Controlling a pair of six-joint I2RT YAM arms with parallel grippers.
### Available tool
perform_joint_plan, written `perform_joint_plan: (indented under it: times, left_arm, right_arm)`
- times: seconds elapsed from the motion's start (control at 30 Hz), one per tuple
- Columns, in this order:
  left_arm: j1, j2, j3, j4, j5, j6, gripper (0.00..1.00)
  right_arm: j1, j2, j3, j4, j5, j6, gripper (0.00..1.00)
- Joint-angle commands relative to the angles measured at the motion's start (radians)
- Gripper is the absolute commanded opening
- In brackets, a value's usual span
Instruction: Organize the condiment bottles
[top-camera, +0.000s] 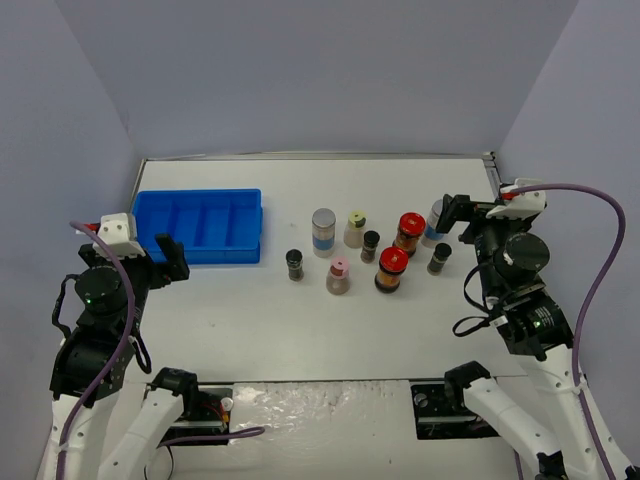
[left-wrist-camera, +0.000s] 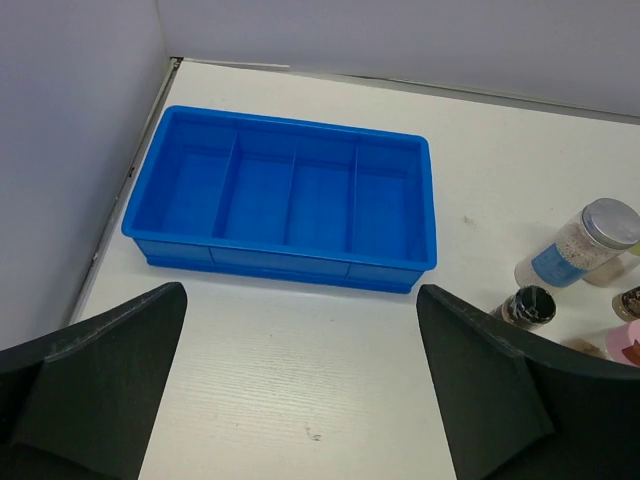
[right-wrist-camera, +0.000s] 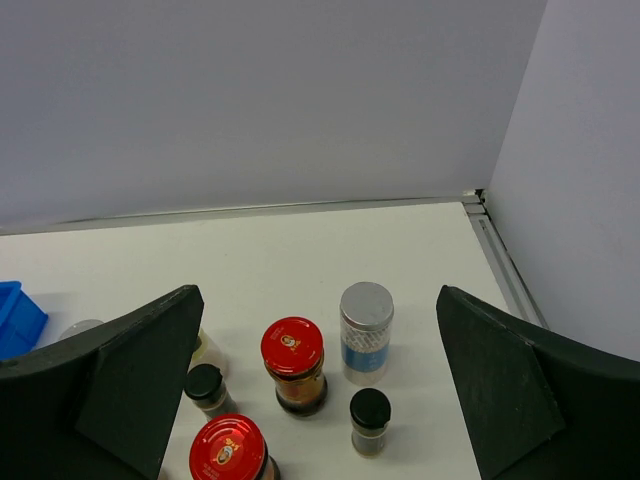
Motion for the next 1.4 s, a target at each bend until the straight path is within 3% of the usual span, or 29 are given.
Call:
perform_joint_plan:
  times: [0.0, 0.23, 0.4, 0.5, 0.87, 1.13, 1.37]
  left_arm:
    - [-0.002, 0.037, 0.010, 0.053, 0.055, -0.016, 0.97]
    - [-0.002, 0.196, 0.029, 0.110, 0.229, -0.054, 0.97]
    - [-0.011, 0.447, 0.157, 0.085, 0.334, -0.097, 0.97]
    - [-0.047, 0.541, 0.188, 0.106, 0.314, -0.122, 0.97]
    - [-0.349, 0.997, 0.509, 0.236, 0.194, -0.225, 0.97]
    - [-0.480, 1.218, 0.674, 0.248, 0.102, -0.169, 0.97]
    - [-0.512, 1.343, 0.745, 0.195, 0.043, -0.162, 0.97]
  right_arm:
    - [0.002, 0.024, 0.043, 0.064, -0.009, -0.001, 1.00]
    - [0.002, 0.073, 0.047, 0.040, -0.010, 0.055, 1.00]
    - [0.003, 0.094, 0.040, 0.033, -0.020, 0.083, 1.00]
    - [0.002, 0.101, 0.034, 0.027, -0.020, 0.095, 1.00]
    - [0.002, 0.164, 0.010, -0.008, -0.078, 0.118, 1.00]
    - [0.001, 0.175, -0.002, -0.026, -0.100, 0.108, 1.00]
    - [0.002, 0.150, -0.016, -0.047, -0.079, 0.095, 1.00]
